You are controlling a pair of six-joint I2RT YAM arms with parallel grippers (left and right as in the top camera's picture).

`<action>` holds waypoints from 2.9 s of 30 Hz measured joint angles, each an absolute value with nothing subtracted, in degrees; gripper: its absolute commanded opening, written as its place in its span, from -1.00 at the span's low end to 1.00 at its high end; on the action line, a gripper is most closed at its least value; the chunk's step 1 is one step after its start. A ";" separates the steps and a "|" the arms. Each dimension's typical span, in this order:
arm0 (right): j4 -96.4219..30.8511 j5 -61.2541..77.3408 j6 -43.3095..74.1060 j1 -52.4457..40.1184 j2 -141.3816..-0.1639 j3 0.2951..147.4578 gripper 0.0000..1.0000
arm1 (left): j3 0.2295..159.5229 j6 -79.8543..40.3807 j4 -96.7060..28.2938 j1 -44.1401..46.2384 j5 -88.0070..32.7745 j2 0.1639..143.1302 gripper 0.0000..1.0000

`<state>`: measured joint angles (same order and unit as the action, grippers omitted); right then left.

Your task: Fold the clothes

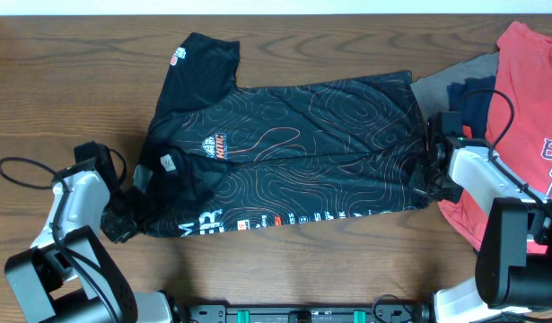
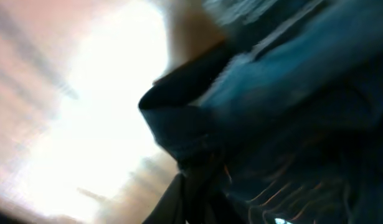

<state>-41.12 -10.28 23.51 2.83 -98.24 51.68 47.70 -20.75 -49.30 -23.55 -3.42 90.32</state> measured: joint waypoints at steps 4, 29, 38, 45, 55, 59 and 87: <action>-41.21 -10.31 23.51 2.83 -98.24 51.68 -0.98 | 47.57 -21.04 -51.42 -25.96 -2.52 90.32 -0.85; -51.20 -3.97 23.40 2.83 -93.19 54.46 0.80 | 49.34 -20.95 -52.49 -31.77 -4.27 80.09 0.98; -51.00 -0.34 19.90 2.83 -85.01 59.42 0.79 | 54.02 -16.75 -41.19 -25.15 -11.81 74.74 0.96; -51.57 1.30 18.76 2.83 -84.93 59.42 0.79 | 60.40 -10.28 -33.56 -14.15 -13.78 79.44 0.96; -52.77 1.72 18.61 2.83 -84.90 59.42 0.78 | 80.86 -2.24 -31.46 -8.78 -15.16 102.67 0.96; -52.86 1.74 18.61 2.83 -84.90 59.42 0.77 | 88.20 0.51 -27.55 -8.08 -15.46 111.79 0.96; -52.18 1.98 18.63 2.83 -84.90 59.42 0.74 | 92.44 3.49 -6.83 -2.96 -15.62 132.18 0.31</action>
<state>-52.18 1.98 18.63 2.83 -84.90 59.42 92.44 3.49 -6.83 -2.96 -15.62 132.18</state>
